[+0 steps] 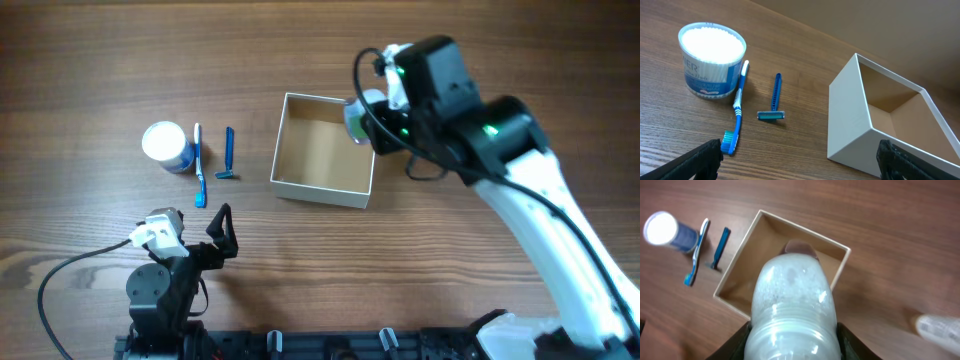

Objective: Pack container
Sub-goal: 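Carry the soap bottle left and lower it into the box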

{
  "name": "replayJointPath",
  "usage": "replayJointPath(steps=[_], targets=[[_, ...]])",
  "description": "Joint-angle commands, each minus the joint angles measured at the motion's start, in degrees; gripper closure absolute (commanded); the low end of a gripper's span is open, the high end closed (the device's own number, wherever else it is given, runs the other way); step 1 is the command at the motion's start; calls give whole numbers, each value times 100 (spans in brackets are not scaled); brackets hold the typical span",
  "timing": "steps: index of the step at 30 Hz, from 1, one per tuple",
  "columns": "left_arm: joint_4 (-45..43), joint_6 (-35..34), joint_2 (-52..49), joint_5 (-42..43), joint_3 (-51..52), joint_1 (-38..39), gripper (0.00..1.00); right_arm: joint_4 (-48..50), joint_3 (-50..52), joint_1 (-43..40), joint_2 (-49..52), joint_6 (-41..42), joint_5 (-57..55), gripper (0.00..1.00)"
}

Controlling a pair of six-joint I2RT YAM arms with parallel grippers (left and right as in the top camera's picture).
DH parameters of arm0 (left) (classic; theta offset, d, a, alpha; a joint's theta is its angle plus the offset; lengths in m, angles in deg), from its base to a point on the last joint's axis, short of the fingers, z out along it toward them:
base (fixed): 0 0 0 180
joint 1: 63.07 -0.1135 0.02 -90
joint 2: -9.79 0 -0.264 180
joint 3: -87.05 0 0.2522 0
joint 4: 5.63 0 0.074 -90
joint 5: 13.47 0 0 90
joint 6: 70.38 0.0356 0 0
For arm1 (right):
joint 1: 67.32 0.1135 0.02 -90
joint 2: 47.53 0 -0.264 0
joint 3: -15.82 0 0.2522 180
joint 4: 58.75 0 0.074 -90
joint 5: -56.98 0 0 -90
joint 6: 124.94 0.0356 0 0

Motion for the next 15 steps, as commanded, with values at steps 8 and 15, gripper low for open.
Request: replayJointPath(steps=[8, 15], targets=[[-22, 74, 44, 4, 13, -42, 0, 804, -52, -87, 2199, 190, -638, 63], [-22, 74, 44, 7, 13, -42, 0, 584, -79, -188, 2000, -44, -809, 4]])
